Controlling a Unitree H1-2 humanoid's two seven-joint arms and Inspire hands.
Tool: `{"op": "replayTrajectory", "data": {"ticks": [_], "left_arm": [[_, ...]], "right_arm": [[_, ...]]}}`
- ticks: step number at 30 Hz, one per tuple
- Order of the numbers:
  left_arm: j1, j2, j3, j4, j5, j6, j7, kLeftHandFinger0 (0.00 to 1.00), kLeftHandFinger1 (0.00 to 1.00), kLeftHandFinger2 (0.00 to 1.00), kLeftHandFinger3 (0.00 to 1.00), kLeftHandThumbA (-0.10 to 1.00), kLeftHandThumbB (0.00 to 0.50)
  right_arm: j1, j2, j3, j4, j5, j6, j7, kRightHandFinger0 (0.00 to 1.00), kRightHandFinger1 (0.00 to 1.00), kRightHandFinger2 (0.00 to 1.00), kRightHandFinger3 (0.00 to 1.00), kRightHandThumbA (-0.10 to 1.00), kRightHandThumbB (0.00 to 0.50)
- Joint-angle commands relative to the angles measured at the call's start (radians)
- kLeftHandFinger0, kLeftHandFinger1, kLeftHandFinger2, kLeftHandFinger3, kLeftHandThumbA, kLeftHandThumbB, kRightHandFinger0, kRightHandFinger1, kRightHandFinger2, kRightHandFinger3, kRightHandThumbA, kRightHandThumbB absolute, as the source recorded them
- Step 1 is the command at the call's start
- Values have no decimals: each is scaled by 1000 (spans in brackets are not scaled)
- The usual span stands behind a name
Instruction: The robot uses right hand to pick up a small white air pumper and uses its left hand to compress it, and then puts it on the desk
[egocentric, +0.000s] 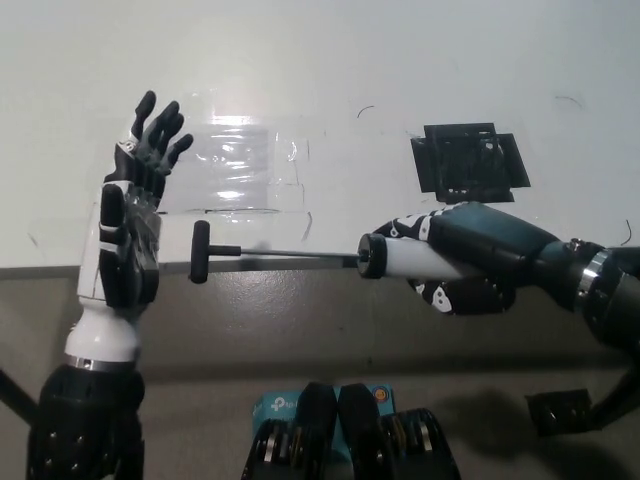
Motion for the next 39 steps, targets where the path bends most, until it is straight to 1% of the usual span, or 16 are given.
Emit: {"op": "replayTrajectory", "data": {"ticks": [1, 6, 8, 10, 13, 16, 19, 22, 26, 29, 33, 34, 36, 37, 38, 39], "left_arm": [[10, -10, -18, -52, -12, 29, -6, 1000, 1000, 1000, 1000, 1000, 224], [37, -18, -42, -62, 6, 8, -7, 1000, 1000, 1000, 1000, 1000, 219], [39, -22, -53, -69, 27, 8, -4, 1000, 1000, 1000, 1000, 1000, 229], [40, -25, -57, -76, 34, 12, -2, 1000, 1000, 1000, 1000, 1000, 252], [36, -32, -57, -78, 34, 10, 4, 1000, 1000, 1000, 1000, 1000, 253], [36, -35, -56, -75, 32, 3, 3, 1000, 1000, 1000, 1000, 1000, 250], [41, -37, -59, -66, 22, -13, -5, 1000, 1000, 1000, 1000, 1000, 213], [59, -45, -66, -72, 11, 3, -6, 1000, 1000, 1000, 1000, 1000, 225], [66, -66, -75, -76, 15, 20, 3, 1000, 1000, 1000, 1000, 1000, 213], [57, -75, -78, -66, 36, 16, 7, 1000, 1000, 1000, 1000, 1000, 217], [97, -82, -91, -68, 125, -10, 22, 1000, 1000, 1000, 1000, 1000, 229], [90, -85, -97, -60, 159, -7, 29, 1000, 1000, 1000, 1000, 1000, 247], [77, -98, -108, -50, 200, -3, 42, 1000, 1000, 1000, 1000, 1000, 236], [67, -107, -111, -42, 201, -1, 45, 1000, 1000, 1000, 1000, 1000, 235], [51, -123, -116, -24, 223, -8, 59, 1000, 1000, 1000, 1000, 1000, 242], [43, -129, -120, -15, 233, -8, 63, 1000, 1000, 1000, 1000, 1000, 243]], "right_arm": [[-58, -4, -31, -15, 20, 16, 13, 14, 456, 754, 827, -100, 121], [-53, 4, -36, -16, 31, 23, 16, 28, 456, 762, 802, -100, 125], [-56, 5, -34, -8, 27, -4, 7, 26, 451, 758, 794, -100, 131], [-65, 8, -30, -10, 19, 5, 13, 17, 440, 744, 783, -100, 125], [-77, 11, -28, -8, 16, 10, 19, 18, 443, 746, 789, -100, 126], [-81, 14, -28, -2, 17, 6, 20, 17, 444, 748, 795, -100, 123], [-80, 16, -24, -1, 13, 13, 21, 20, 458, 761, 825, -100, 112], [-72, 29, -18, -7, 12, 26, 24, 36, 486, 764, 879, -100, 115], [-77, 46, -2, -8, -1, 49, 38, 36, 484, 747, 882, -100, 109], [-85, 63, 5, 24, 11, 1, 25, 25, 457, 725, 843, -100, 114], [-82, 101, 40, 24, 1, 23, 42, 0, 407, 716, 797, -100, 108], [-88, 109, 44, 34, 2, 24, 45, 0, 408, 720, 806, -100, 108], [-107, 124, 58, 51, -1, 22, 56, 5, 419, 736, 819, -100, 122], [-115, 128, 66, 59, -11, 17, 57, 48, 477, 811, 876, -100, 115], [-133, 131, 79, 75, -28, 4, 60, 17, 427, 745, 732, -100, 129], [-142, 134, 84, 88, -32, -6, 59, 5, 409, 719, 677, -100, 138]]}}
